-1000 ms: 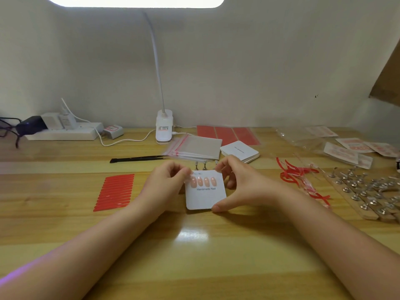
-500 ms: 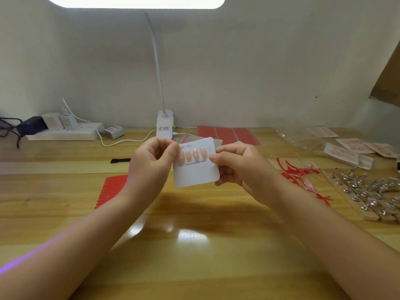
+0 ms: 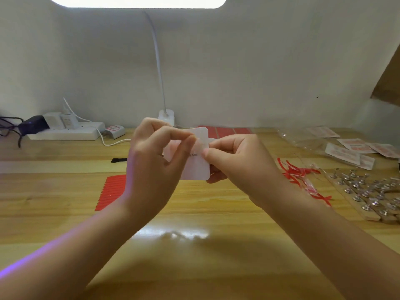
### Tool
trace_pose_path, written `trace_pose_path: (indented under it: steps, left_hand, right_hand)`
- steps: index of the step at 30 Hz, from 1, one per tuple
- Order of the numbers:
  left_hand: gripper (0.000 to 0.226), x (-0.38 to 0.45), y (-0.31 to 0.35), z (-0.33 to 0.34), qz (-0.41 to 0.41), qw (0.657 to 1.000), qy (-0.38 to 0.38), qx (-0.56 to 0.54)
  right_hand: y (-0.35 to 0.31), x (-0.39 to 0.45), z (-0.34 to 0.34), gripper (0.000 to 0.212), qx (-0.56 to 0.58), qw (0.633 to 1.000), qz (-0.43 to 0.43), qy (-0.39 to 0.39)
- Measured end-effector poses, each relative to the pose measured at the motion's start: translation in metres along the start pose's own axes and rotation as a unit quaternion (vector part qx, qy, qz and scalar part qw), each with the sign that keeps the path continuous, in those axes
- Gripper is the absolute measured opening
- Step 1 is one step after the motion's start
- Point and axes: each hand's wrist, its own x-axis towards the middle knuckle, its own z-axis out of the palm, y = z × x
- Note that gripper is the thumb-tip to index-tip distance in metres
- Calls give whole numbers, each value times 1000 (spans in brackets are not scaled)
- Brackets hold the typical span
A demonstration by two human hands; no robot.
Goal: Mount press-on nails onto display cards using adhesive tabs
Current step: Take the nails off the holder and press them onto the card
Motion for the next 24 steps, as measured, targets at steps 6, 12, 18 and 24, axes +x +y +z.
trace_pose_path:
  steps: [6, 12, 18, 24]
  left_hand:
    - [10, 0, 7, -1, 3, 1000, 10, -1]
    - [9, -1, 9, -1, 2, 1000, 17, 1]
    - [4, -2, 12, -1, 10, 1000, 6, -13]
    - [10, -1, 13, -1, 10, 1000, 4, -14]
  right_hand:
    - [-12, -6, 4, 16, 20, 1000, 0, -12]
    - [-16, -9, 4, 12, 31, 999, 4, -22]
    - [-17, -9, 2, 15, 44, 999, 3, -24]
    - [-16, -8, 2, 17, 39, 999, -3, -28]
